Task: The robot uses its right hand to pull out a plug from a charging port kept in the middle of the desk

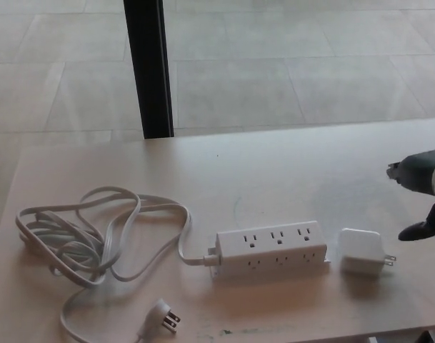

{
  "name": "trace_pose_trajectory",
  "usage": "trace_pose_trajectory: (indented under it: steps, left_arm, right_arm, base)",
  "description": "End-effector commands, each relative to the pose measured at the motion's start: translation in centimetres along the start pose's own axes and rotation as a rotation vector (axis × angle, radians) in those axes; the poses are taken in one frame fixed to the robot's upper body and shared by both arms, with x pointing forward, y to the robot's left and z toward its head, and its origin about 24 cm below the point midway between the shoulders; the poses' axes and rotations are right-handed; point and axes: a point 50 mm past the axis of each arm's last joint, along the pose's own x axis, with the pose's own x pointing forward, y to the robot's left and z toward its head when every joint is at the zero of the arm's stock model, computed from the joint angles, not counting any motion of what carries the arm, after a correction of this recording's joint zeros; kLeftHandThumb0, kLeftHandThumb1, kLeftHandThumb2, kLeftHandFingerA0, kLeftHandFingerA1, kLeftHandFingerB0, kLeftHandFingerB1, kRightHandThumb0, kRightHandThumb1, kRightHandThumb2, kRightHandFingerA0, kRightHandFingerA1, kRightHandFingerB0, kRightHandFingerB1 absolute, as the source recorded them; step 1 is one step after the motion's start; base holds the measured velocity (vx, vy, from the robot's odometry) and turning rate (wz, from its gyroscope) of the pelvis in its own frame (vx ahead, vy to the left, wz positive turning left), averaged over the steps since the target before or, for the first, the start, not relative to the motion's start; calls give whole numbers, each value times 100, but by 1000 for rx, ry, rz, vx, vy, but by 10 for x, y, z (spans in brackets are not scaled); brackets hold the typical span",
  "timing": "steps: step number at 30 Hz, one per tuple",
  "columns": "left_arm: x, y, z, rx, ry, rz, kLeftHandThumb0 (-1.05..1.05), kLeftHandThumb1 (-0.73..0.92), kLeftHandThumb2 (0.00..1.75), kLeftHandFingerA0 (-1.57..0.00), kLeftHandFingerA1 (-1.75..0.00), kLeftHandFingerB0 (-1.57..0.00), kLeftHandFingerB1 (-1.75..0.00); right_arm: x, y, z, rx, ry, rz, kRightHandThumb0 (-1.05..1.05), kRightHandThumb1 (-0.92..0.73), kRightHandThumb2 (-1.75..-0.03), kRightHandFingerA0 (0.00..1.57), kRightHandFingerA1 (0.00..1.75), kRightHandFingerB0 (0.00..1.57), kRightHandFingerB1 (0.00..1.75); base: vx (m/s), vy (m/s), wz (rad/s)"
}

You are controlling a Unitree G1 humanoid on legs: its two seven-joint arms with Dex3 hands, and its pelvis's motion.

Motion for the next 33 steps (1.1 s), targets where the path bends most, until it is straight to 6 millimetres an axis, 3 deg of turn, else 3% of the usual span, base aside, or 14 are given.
trace_pose_trajectory:
  steps: [1, 5, 7, 9, 10, 14, 16, 19, 20, 22, 23, 26, 31, 33]
  left_arm:
    - [0, 6, 4, 4, -18, 17, -86, 83, 92, -69, -55, -44, -46]
    - [-1, 9, 3, -6, -24, 28, -80, 92, 81, -70, -53, -46, -42]
    - [-3, 10, 1, 1, -24, 30, -79, 92, 80, -73, -53, -49, -41]
    - [-3, 11, 0, -15, -16, 28, -81, 92, 79, -71, -54, -48, -42]
    - [-3, 12, -1, -20, -11, 27, -86, 81, 92, -68, -56, -44, -46]
    - [-4, 14, -3, -9, -5, 27, -81, 92, 85, -70, -53, -43, -41]
    - [-5, 14, -5, -22, -2, 30, -84, 92, 82, -69, -53, -44, -41]
    - [-6, 15, -7, -41, -2, 24, -88, 80, 92, -67, -57, -43, -47]
    - [-6, 14, -7, -46, -2, 24, -81, 92, 79, -71, -52, -47, -40]
    - [-5, 14, -8, -30, 5, 30, -87, 81, 92, -68, -57, -44, -46]
    - [-5, 14, -9, -35, 9, 30, -81, 92, 79, -68, -51, -47, -41]
    - [-5, 14, -8, -17, 4, 37, -87, 82, 93, -69, -57, -45, -46]
    - [-3, 9, -7, -42, 8, 38, -82, 92, 80, -72, -53, -47, -41]
    - [-3, 10, -6, -46, 9, 41, -84, 92, 81, -71, -53, -46, -40]
  right_arm:
    - [-29, -30, -47, 128, 16, -62, -94, -52, -91, 81, 116, 3, 25]
    - [-61, -31, -100, 287, 42, -185, -91, -66, -63, 78, 139, 12, 25]
    - [-69, -26, -117, 321, 74, -206, -103, -62, -95, 78, 127, 3, 26]
    - [-88, -13, -150, 396, 133, -284, -94, -75, -64, 66, 140, 10, 26]
    - [-110, 10, -187, 556, 235, -345, -92, -59, -99, 97, 130, 3, 30]
    - [-129, 43, -222, 709, 348, -426, -105, -62, -98, 99, 123, 6, 48]
    - [-150, 113, -262, 905, 524, -490, -105, -55, -103, 125, 149, 7, 75]
    - [-158, 145, -268, 947, 589, -498, -105, -56, -109, 131, 144, 7, 82]
    - [-162, 162, -271, 992, 633, -504, -105, -83, -71, 127, 140, 0, 110]
    - [-169, 188, -272, 1085, 697, -514, -105, -55, -108, 128, 129, 11, 86]
    - [-171, 203, -270, 1143, 728, -514, -105, -85, -70, 139, 128, 0, 117]
    - [-173, 257, -259, 1355, 844, -528, -105, -78, -66, 138, 122, 0, 124]
    - [-170, 301, -237, 1596, 971, -550, -105, -82, -59, 126, 115, 2, 110]
    - [-166, 315, -224, 1635, 994, -524, -105, -57, -105, 133, 120, 11, 84]
  base:
    - [0, 0, 0]
    - [0, 0, 0]
    - [0, 0, 0]
    - [0, 0, 0]
    - [0, 0, 0]
    - [0, 0, 0]
    - [0, 0, 0]
    - [0, 0, 0]
    - [0, 0, 0]
    - [0, 0, 0]
    - [0, 0, 0]
    - [0, 0, 0]
    - [0, 0, 0]
    - [0, 0, 0]
